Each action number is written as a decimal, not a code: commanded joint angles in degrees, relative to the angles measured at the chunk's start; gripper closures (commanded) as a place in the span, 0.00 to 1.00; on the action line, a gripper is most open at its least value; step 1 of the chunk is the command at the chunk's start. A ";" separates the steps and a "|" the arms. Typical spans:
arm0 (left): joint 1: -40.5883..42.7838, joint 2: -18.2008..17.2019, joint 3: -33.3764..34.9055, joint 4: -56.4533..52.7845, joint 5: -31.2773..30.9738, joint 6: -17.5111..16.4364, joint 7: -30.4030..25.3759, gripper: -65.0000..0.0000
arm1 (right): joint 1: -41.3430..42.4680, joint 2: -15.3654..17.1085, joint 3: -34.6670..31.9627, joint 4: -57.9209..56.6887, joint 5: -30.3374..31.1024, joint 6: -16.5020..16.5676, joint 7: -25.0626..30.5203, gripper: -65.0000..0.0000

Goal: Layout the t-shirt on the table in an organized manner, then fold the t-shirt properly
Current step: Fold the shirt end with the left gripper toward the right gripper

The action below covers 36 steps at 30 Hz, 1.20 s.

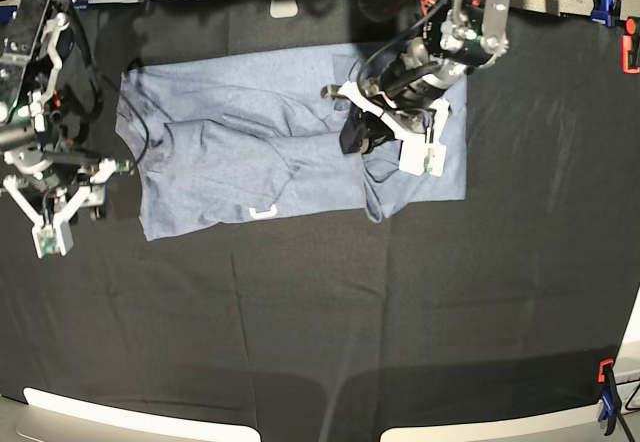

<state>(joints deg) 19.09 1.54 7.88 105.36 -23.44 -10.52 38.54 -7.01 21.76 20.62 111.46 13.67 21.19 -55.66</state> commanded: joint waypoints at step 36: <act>-10.73 -0.15 -8.63 -1.77 9.75 -10.56 1.99 0.60 | 0.48 0.92 0.37 1.03 0.50 -0.09 1.68 0.62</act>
<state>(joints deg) 9.34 1.08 -1.13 102.72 -12.60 -20.23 41.98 -7.18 21.74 20.62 111.46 13.74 21.19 -55.18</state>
